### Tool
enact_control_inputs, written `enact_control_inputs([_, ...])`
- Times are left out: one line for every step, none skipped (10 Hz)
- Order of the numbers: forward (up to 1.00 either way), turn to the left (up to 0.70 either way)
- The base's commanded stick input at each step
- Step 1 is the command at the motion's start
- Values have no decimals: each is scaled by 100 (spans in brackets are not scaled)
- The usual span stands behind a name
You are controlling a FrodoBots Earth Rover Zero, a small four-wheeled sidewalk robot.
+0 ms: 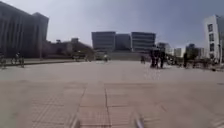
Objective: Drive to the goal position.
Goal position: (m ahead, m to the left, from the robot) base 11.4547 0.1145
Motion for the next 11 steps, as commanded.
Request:
enact_control_inputs([70, 1])
enact_control_inputs([70, 1])
enact_control_inputs([70, 1])
enact_control_inputs([70, 1])
enact_control_inputs([70, 1])
enact_control_inputs([70, -19])
enact_control_inputs([70, -34])
enact_control_inputs([70, -34])
enact_control_inputs([70, -34])
enact_control_inputs([70, -34])
enact_control_inputs([70, -24])
